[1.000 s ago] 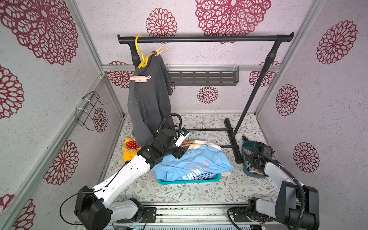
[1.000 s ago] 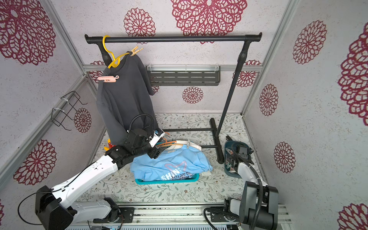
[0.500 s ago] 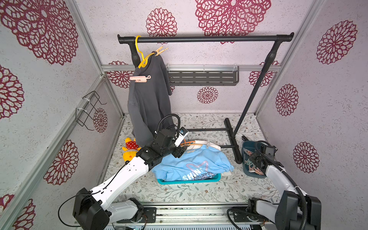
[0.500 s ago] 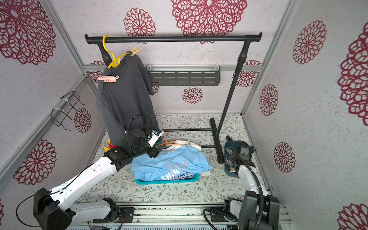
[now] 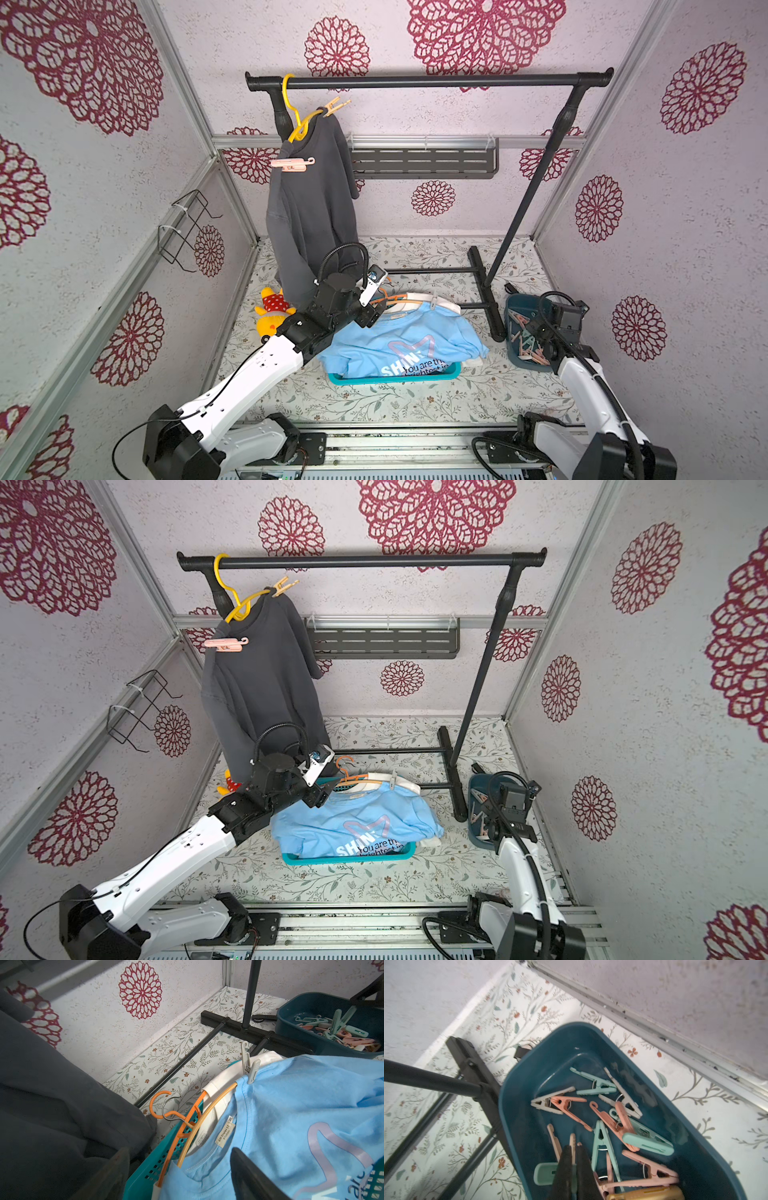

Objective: Use clothespins to secure the t-shirt on both sides of the hanger
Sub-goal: Pick up the clothespin from the storage box.

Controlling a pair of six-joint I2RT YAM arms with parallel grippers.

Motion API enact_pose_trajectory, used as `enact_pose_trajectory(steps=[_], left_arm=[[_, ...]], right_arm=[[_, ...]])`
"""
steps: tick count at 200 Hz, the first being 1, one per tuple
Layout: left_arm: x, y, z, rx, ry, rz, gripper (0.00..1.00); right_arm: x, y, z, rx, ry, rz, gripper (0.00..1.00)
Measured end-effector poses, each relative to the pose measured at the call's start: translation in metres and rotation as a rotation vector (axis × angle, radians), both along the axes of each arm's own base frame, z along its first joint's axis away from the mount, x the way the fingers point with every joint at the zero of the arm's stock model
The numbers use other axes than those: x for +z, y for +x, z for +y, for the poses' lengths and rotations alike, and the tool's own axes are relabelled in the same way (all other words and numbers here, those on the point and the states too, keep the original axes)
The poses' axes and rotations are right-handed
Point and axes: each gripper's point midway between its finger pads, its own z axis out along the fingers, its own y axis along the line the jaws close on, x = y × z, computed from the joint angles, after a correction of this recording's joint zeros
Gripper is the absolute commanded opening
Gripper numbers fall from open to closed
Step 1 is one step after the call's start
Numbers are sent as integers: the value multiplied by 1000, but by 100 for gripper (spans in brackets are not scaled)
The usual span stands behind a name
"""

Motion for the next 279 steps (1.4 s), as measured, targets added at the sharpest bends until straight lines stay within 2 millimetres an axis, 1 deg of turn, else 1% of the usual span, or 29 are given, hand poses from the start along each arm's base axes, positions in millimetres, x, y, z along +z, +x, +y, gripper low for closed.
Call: enact_pose_trajectory(steps=[27, 48, 68, 106, 125, 147, 170, 194, 208, 231, 256, 279], left_arm=[[18, -2, -1, -11, -55, -52, 83], [28, -9, -9, -64, -99, -70, 85], [33, -15, -18, -124, -132, -69, 86], [34, -26, -32, -216, -179, -45, 90], [33, -32, -38, -258, -201, -31, 93], [34, -38, -45, -306, -227, -22, 95], [32, -43, -54, -345, -240, -10, 95], [31, -48, -65, -377, -249, -7, 93], [32, -50, -71, -386, -261, -18, 88], [30, -49, -74, -381, -278, -45, 82], [28, -48, -76, -375, -297, -80, 75], [30, -48, -77, -377, -304, -125, 69]], right_arm=[[24, -4, 1, 13, -26, -74, 0], [39, -5, 9, 46, -12, -122, 0], [58, -4, 20, 102, 13, -179, 0], [111, 4, 52, 254, 53, -324, 0], [137, 6, 75, 349, 67, -389, 0], [165, 8, 107, 468, 84, -458, 0], [186, 9, 152, 616, 112, -517, 0], [196, 10, 193, 739, 156, -551, 0], [199, 9, 215, 799, 182, -564, 0], [209, 2, 247, 891, 220, -593, 0], [224, -9, 274, 970, 257, -644, 0], [233, -20, 290, 1016, 284, -675, 0]])
